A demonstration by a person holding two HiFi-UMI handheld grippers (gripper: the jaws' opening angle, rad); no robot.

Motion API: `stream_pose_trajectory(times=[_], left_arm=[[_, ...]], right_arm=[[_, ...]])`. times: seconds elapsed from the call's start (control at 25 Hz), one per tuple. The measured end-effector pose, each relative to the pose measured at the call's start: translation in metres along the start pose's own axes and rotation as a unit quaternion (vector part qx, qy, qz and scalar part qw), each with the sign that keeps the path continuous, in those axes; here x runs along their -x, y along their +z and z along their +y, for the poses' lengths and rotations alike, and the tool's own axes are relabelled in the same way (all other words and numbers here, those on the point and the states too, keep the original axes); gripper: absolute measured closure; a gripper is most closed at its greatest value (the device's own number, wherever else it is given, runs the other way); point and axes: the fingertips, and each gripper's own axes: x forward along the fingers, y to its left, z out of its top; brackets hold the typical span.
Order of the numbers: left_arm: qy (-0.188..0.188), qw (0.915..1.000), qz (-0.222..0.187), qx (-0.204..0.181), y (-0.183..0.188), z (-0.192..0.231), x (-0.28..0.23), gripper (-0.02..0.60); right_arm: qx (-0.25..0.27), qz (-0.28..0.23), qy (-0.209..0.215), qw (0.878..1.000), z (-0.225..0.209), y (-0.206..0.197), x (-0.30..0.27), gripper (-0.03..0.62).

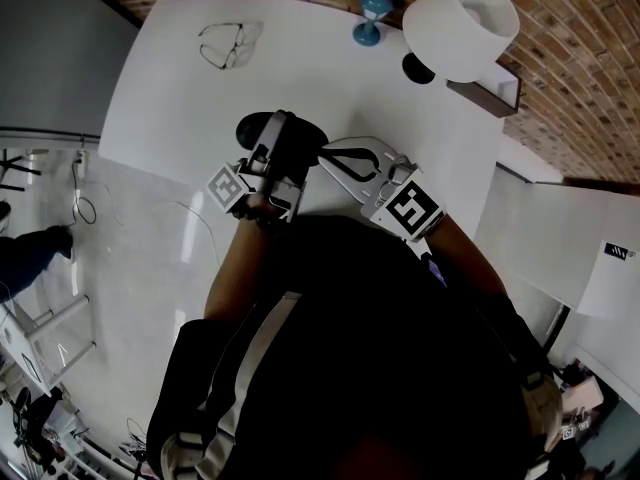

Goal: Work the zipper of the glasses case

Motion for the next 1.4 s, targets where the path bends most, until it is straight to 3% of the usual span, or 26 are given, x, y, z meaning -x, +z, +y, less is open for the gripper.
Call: stream_pose_trajectory(times=[0.36, 0.8, 1.04, 1.16, 1.4], left_arm=[[-0.02, 0.9995, -0.014, 0.021, 0.005, -0.003, -0.001, 0.34], [-0.033, 0.9988, -0.015, 0.034, 0.006, -0.007, -0.007, 0.339], [-0.025, 0.9996, 0.005, 0.013, 0.0, -0.006, -0.006, 0.336], [-0.021, 0.9997, 0.011, 0.002, 0.0, -0.007, -0.007, 0.336], [-0.011, 0.9995, 0.029, -0.009, -0.005, -0.003, -0.007, 0.333]], right_arm=[[0.004, -0.007, -0.01, 1.0, -0.003, 0.0, 0.01, 0.584], [-0.039, 0.058, -0.011, 0.997, -0.005, -0.047, 0.004, 0.497], [-0.031, 0.054, -0.002, 0.998, -0.003, -0.047, 0.0, 0.503], [-0.026, 0.056, 0.003, 0.998, -0.002, -0.048, 0.003, 0.565], [0.002, 0.076, -0.006, 0.997, -0.001, -0.051, 0.009, 0.569]])
